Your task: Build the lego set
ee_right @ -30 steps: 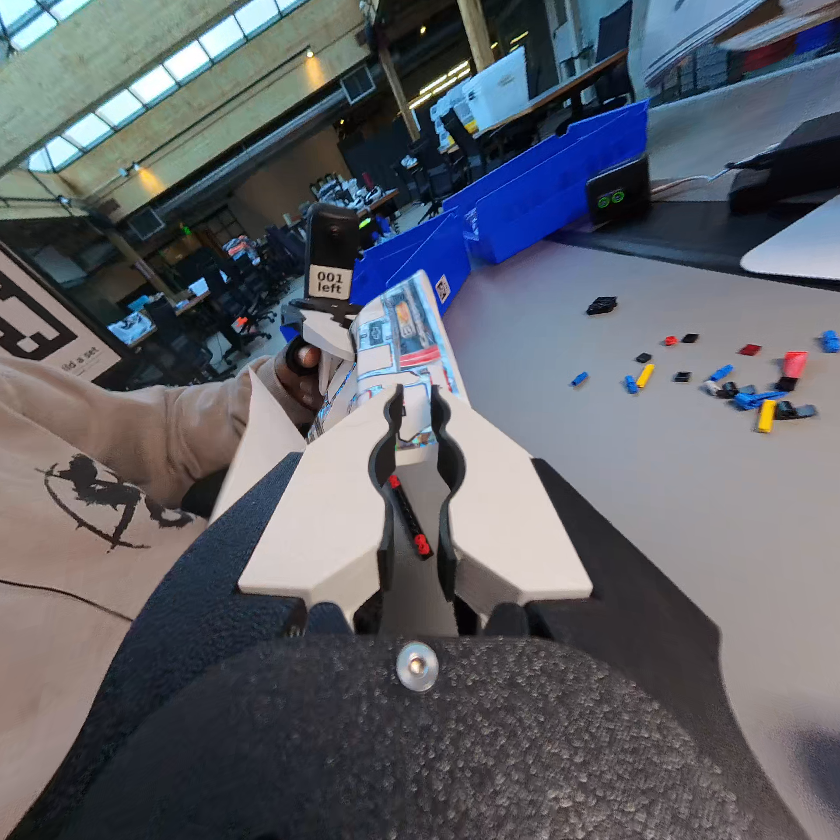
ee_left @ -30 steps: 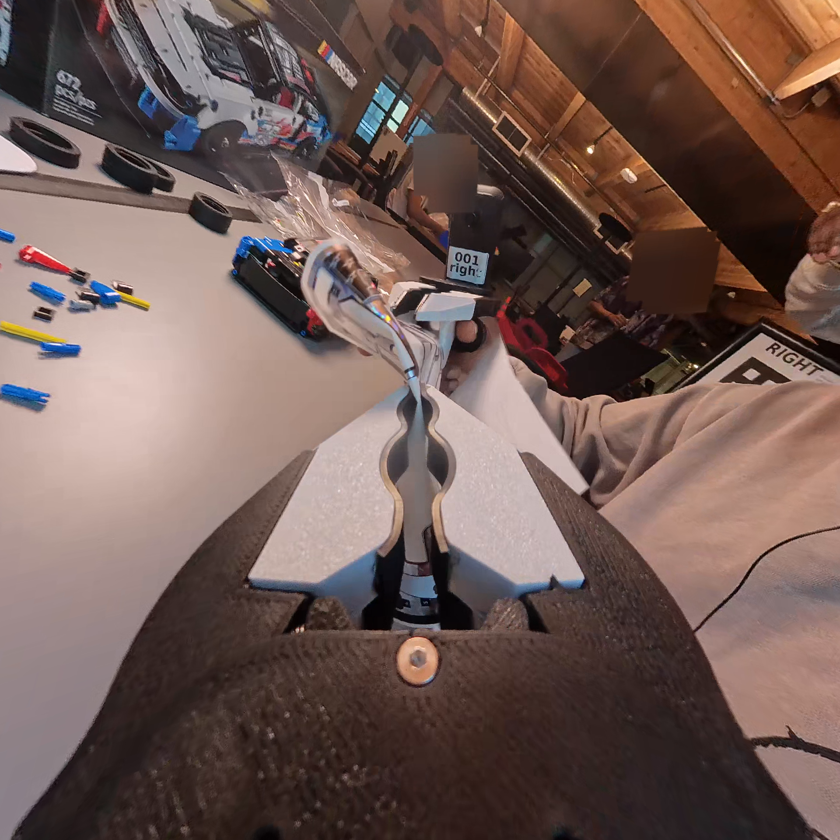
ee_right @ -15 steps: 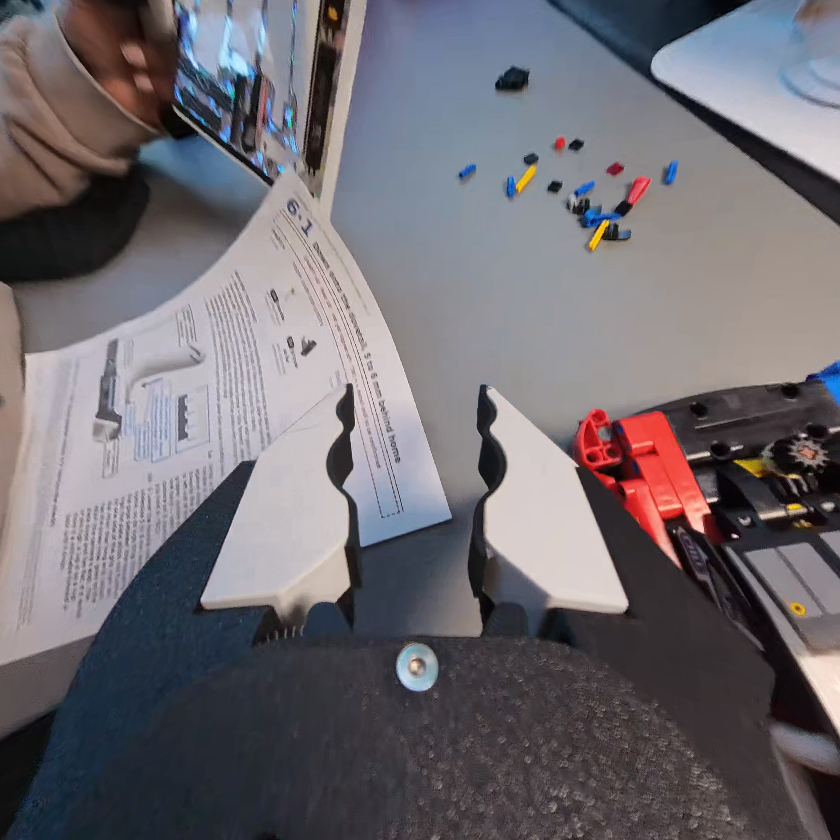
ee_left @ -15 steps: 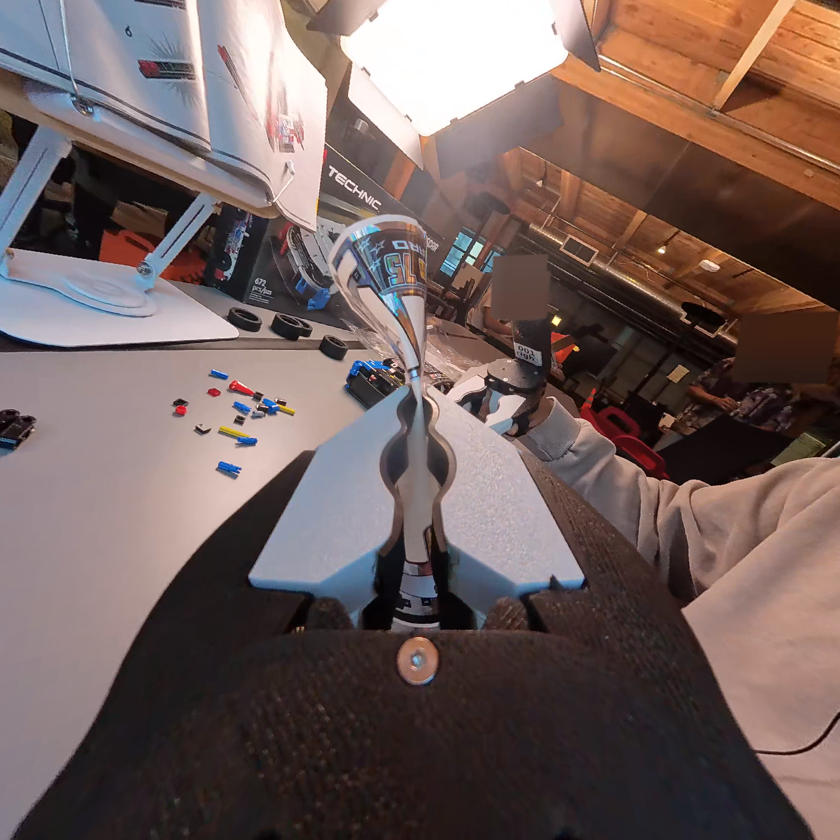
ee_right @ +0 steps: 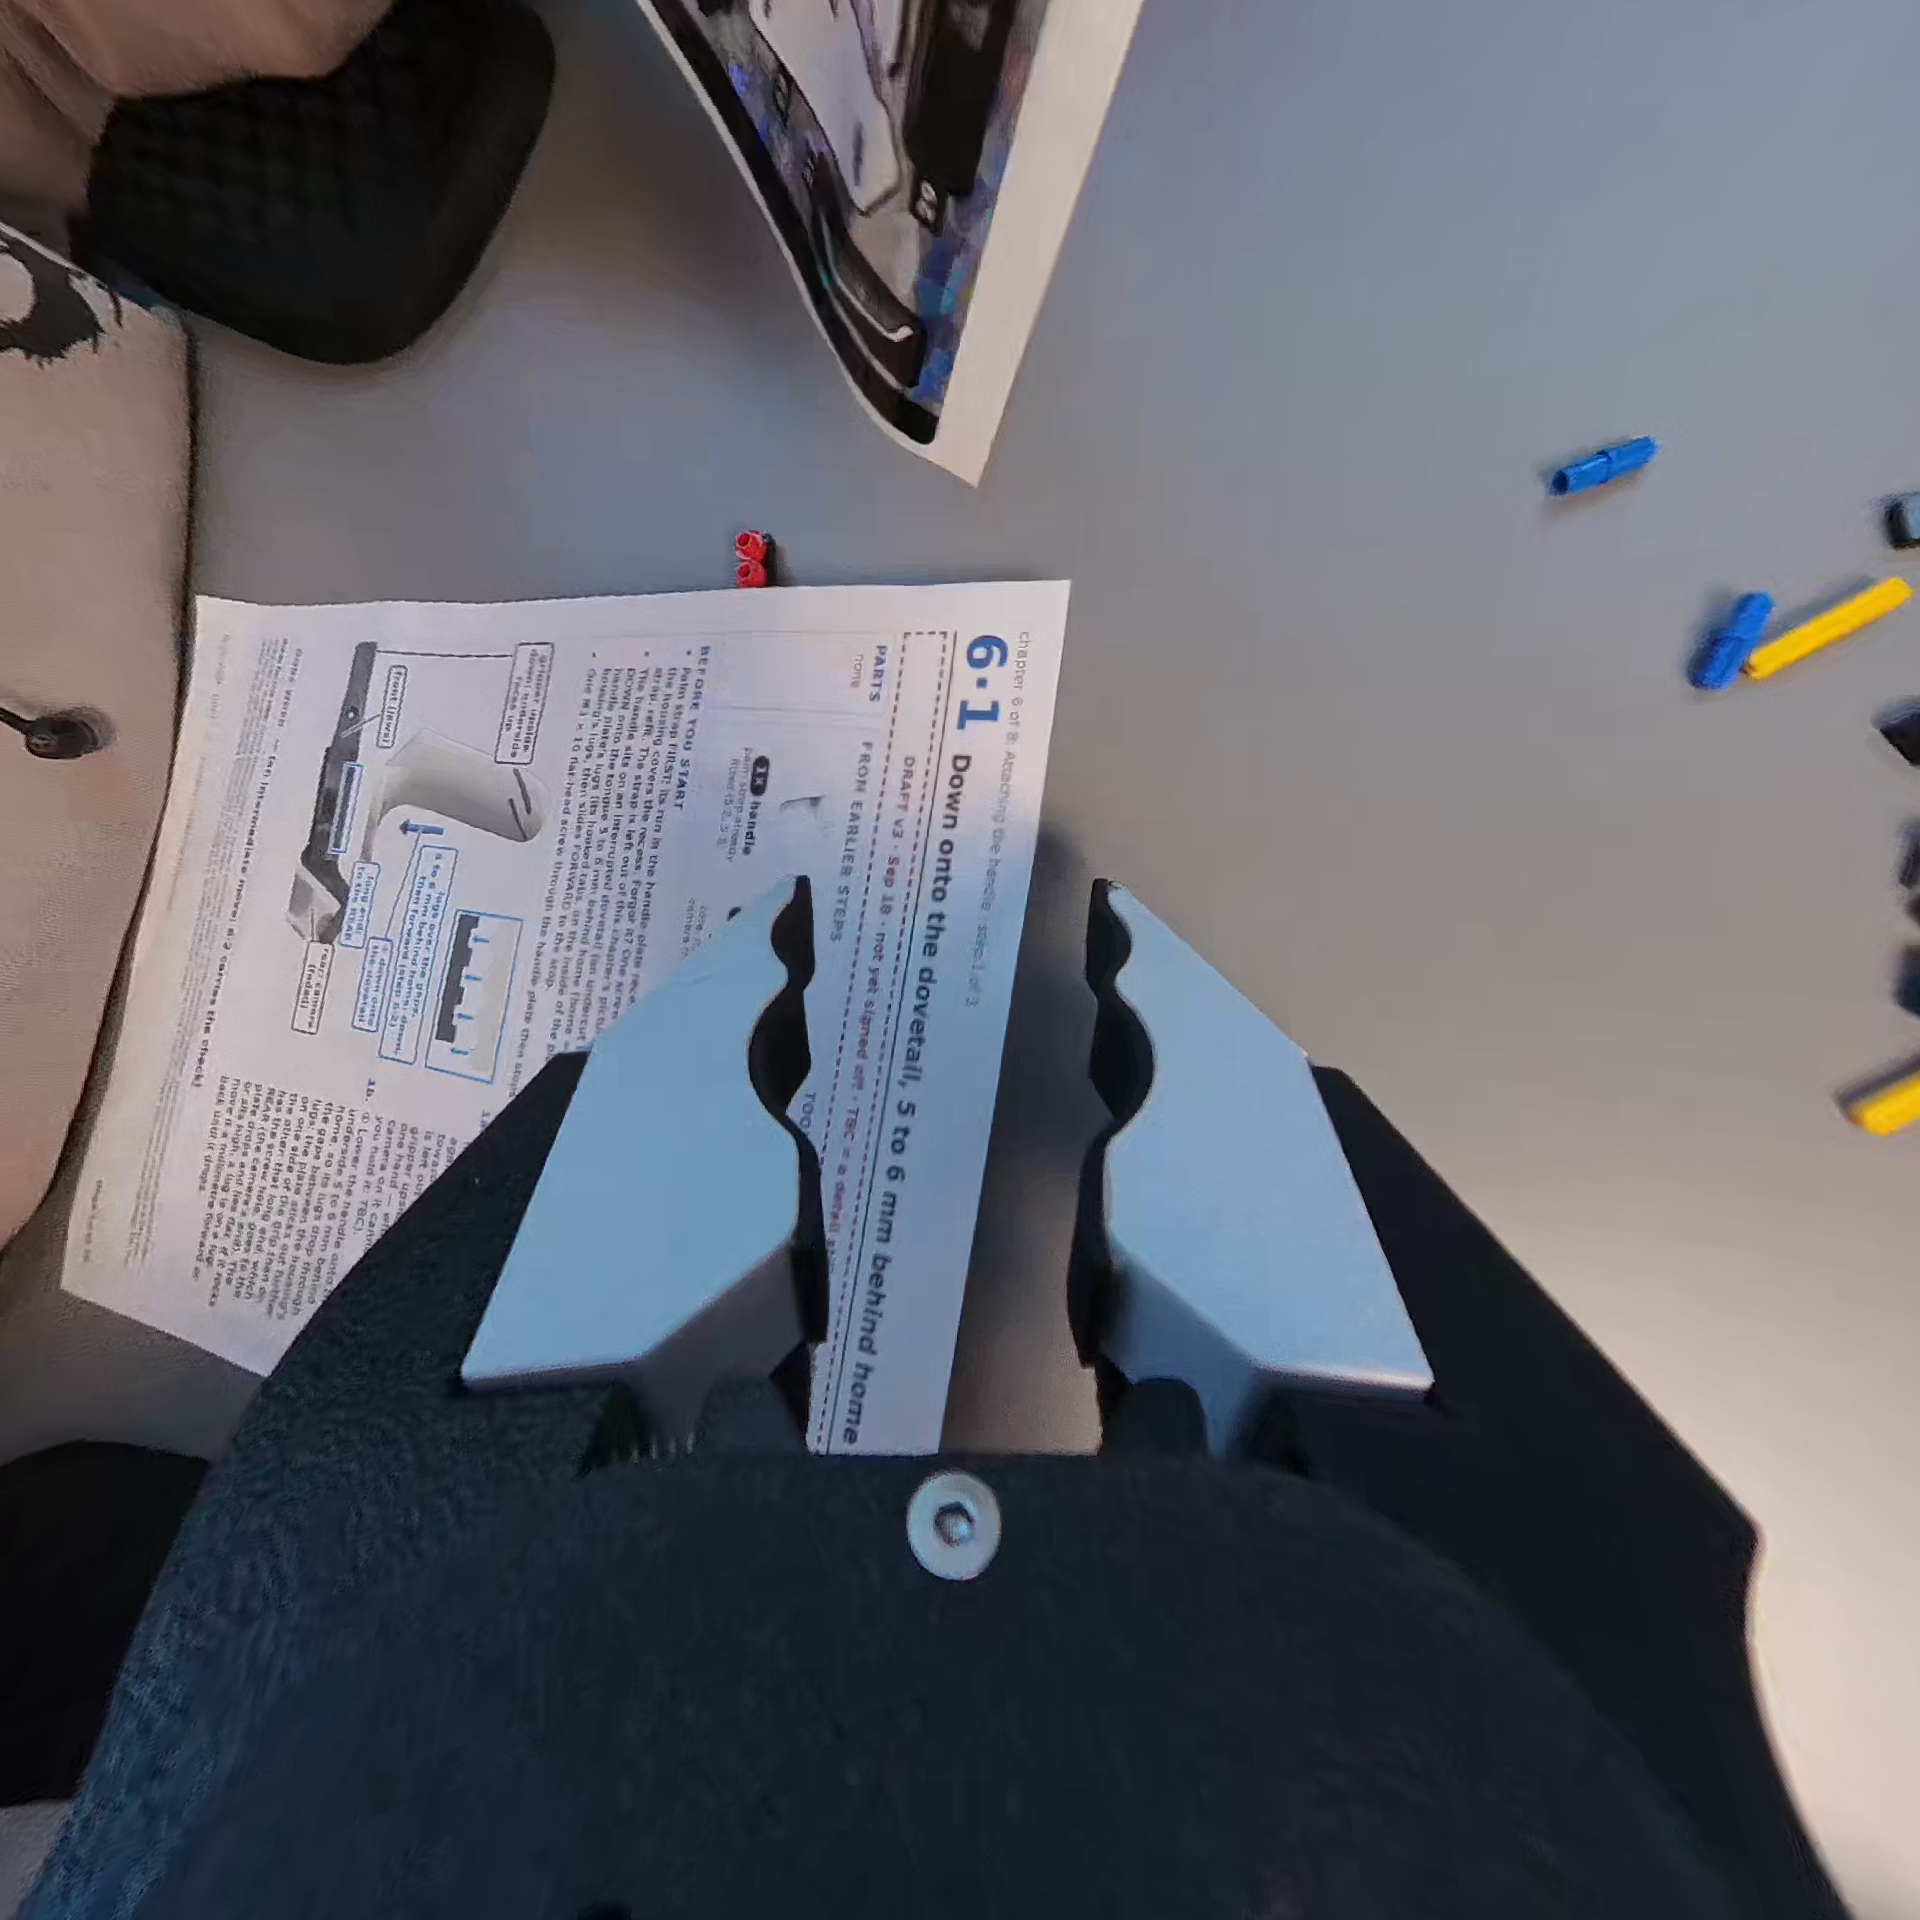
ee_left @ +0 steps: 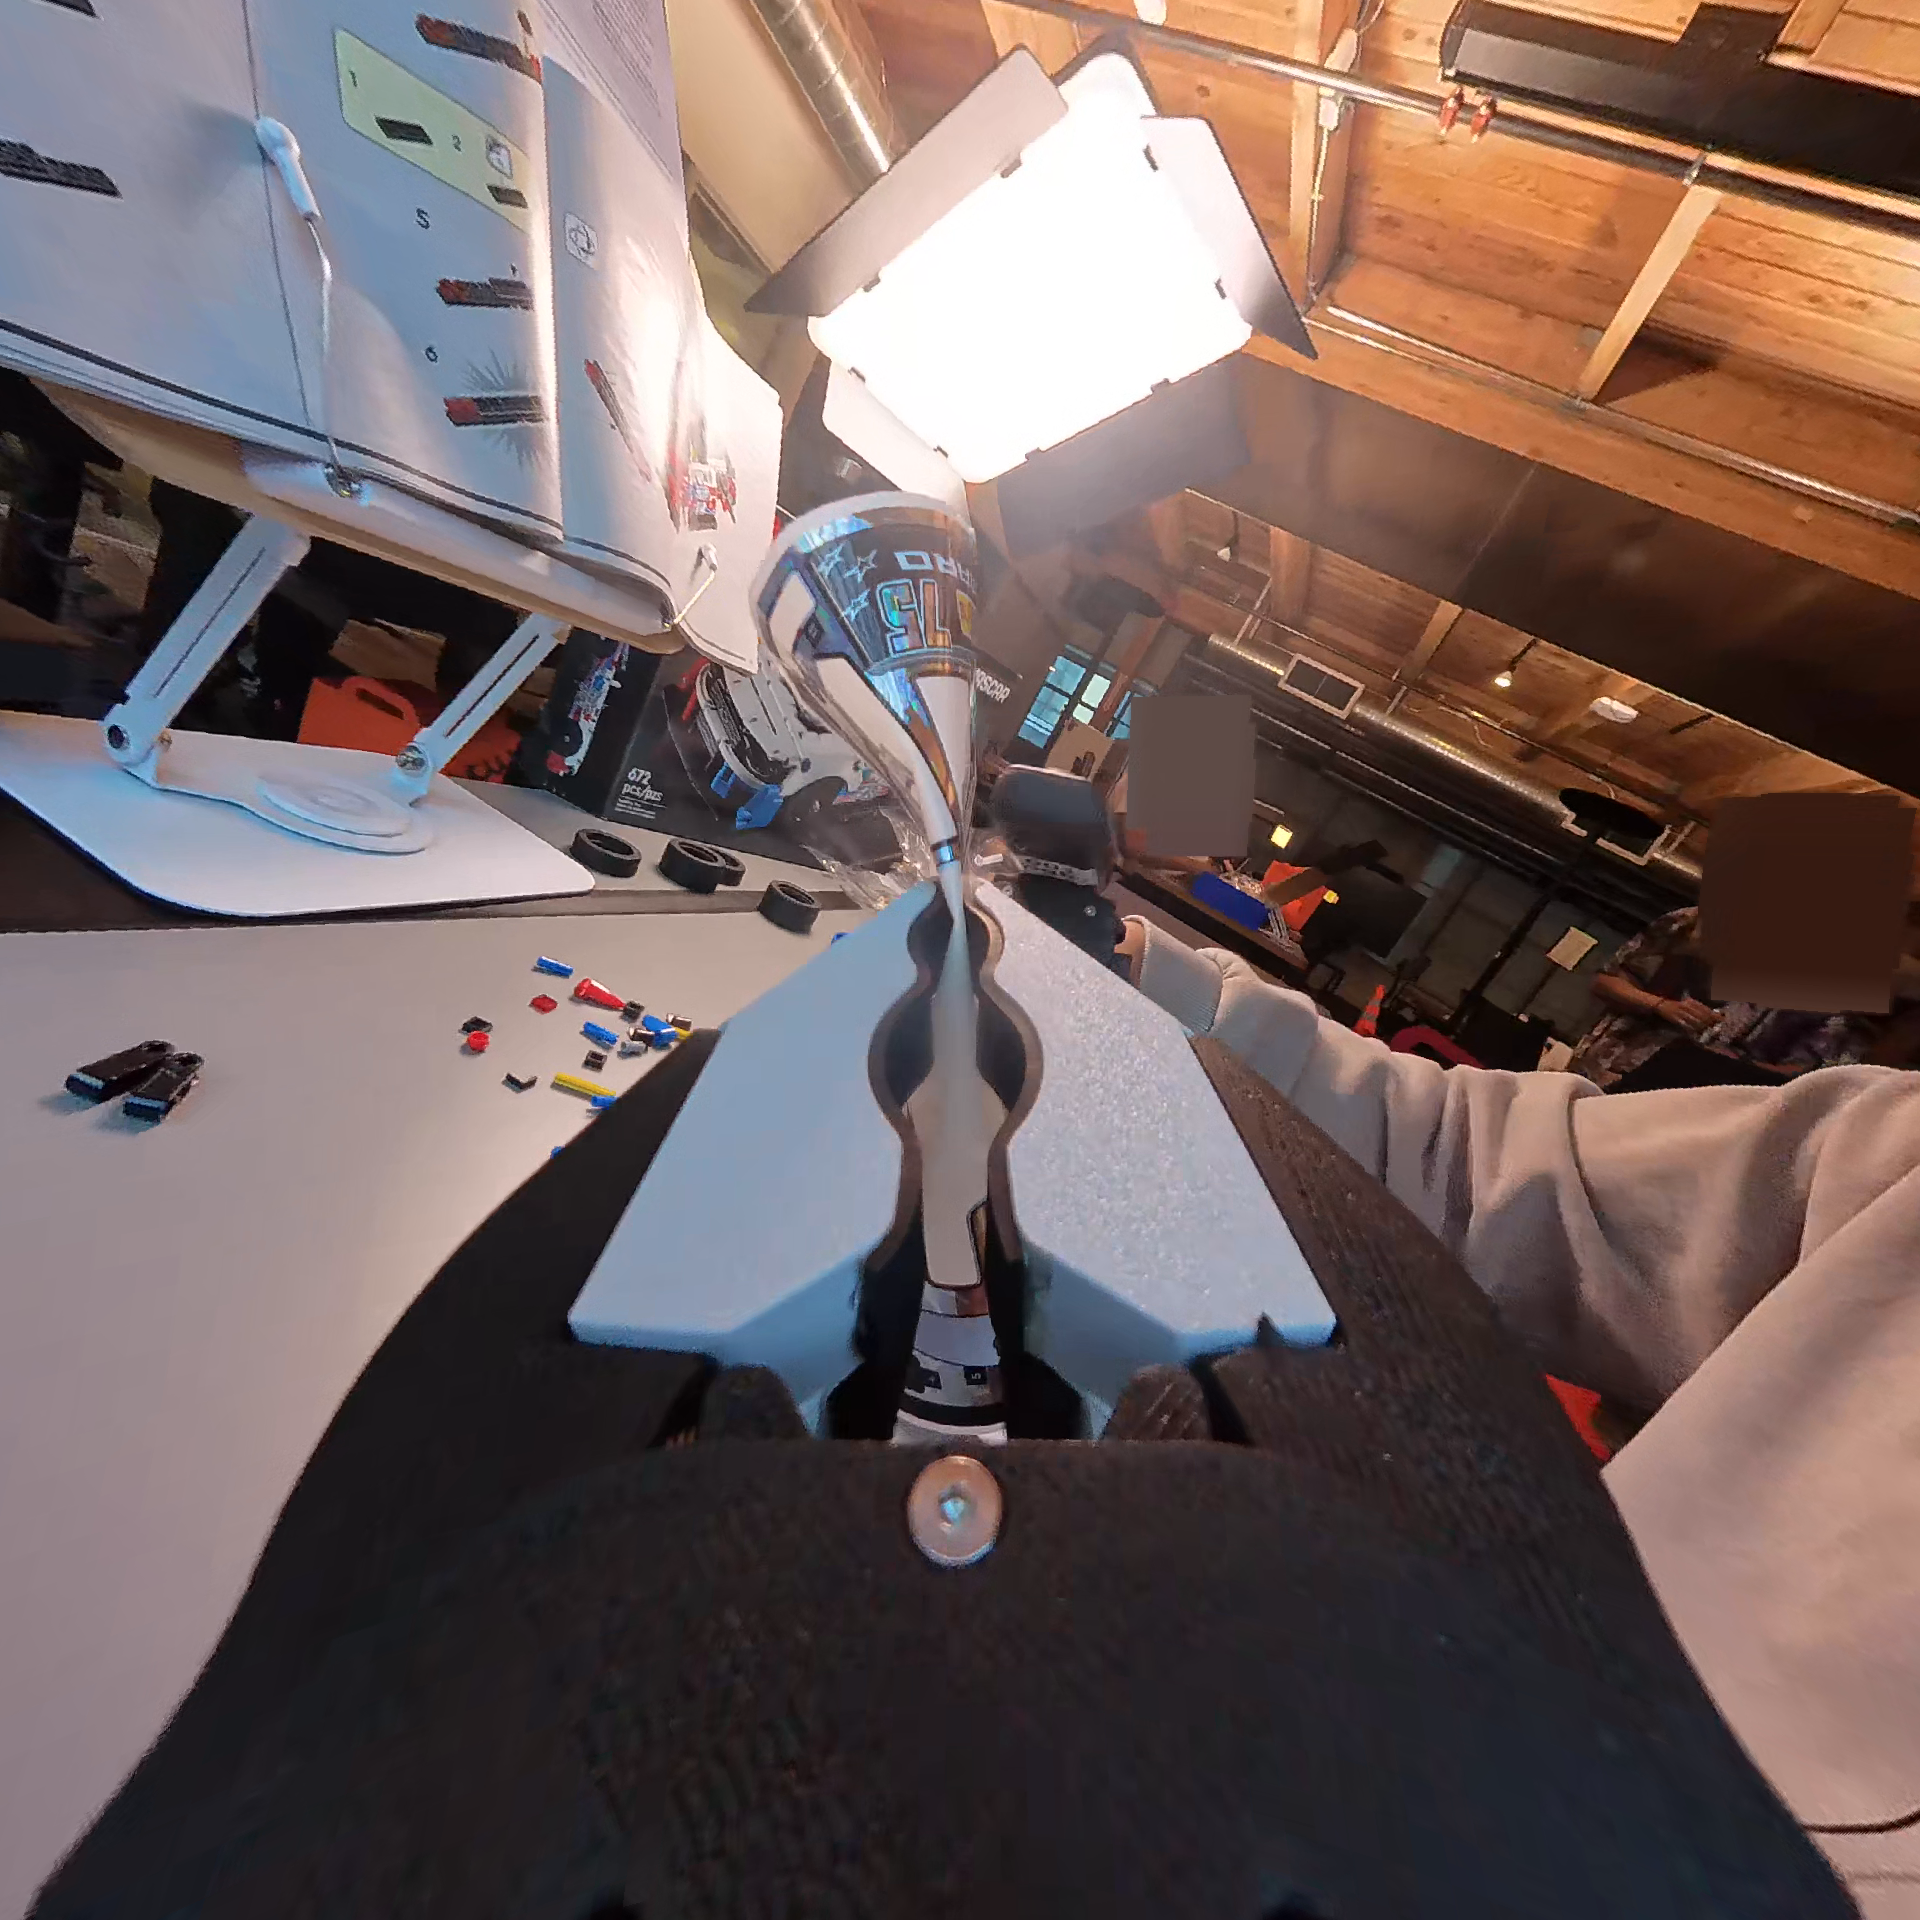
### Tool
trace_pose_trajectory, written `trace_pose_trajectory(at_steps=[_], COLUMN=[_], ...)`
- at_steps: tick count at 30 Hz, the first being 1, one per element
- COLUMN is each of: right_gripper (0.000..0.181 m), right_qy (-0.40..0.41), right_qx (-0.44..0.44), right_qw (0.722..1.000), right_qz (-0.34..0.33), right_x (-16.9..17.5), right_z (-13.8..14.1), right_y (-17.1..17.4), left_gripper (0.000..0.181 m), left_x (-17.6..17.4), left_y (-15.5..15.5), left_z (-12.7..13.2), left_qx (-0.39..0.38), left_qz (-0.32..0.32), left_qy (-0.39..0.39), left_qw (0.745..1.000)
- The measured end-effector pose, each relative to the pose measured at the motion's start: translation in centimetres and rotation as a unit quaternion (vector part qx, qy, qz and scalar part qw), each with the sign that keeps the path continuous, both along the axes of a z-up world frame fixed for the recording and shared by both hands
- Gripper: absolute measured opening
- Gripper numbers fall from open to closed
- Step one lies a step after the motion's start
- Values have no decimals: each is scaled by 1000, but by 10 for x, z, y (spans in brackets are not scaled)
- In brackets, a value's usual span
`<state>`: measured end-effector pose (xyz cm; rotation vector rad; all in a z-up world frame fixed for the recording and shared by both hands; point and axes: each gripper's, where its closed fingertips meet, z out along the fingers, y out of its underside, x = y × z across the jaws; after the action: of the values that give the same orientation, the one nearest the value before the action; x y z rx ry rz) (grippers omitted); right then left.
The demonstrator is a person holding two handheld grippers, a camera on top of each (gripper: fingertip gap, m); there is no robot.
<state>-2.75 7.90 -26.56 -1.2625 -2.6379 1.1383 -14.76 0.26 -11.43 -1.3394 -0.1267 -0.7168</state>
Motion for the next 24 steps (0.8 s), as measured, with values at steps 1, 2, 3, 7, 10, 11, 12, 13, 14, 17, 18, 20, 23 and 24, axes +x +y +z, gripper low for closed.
trace_pose_trajectory(at_steps=[1,2,3,7,10,11,12,13,14,17,18,20,23,24], right_gripper=[49,44,39,27,10,0,0,0,0,0,0,0,0,0], right_qy=[-19,-36,-53,-96,-115,-122,-126,-128,-122,-78,-57,-12,65,98], right_qx=[1,-3,-11,23,52,54,42,27,14,-41,-64,-101,-143,-166], right_qw=[1000,999,998,992,988,987,986,986,986,990,990,989,983,977], right_qz=[11,21,32,76,89,94,100,106,111,113,113,110,94,87], right_x=[-5,-10,-12,-10,-6,-3,0,3,5,6,7,10,16,19], right_z=[-5,-9,-9,-14,-18,-19,-17,-13,-9,21,36,67,117,138], right_y=[-3,-7,-12,-22,-23,-24,-28,-32,-35,-45,-47,-50,-46,-43], left_gripper=[0,0,0,0,0,0,0,0,0,0,0,0,0,0], left_x=[-4,-9,-13,-22,-20,-19,-18,-16,-15,-16,-17,-23,-31,-32], left_y=[-1,-2,-3,-5,-6,-7,-7,-7,-7,-9,-10,-11,-11,-11], left_z=[0,0,-1,-5,-4,-4,-3,-3,-3,-2,-2,-3,-9,-10], left_qx=[4,5,5,4,4,5,5,5,4,4,3,-1,-11,-14], left_qz=[6,11,17,24,21,21,20,19,18,24,30,41,55,59], left_qy=[-6,-13,-19,-34,-30,-28,-27,-26,-25,-22,-22,-26,-41,-45], left_qw=[1000,1000,1000,999,999,999,999,999,1000,999,999,999,998,997])
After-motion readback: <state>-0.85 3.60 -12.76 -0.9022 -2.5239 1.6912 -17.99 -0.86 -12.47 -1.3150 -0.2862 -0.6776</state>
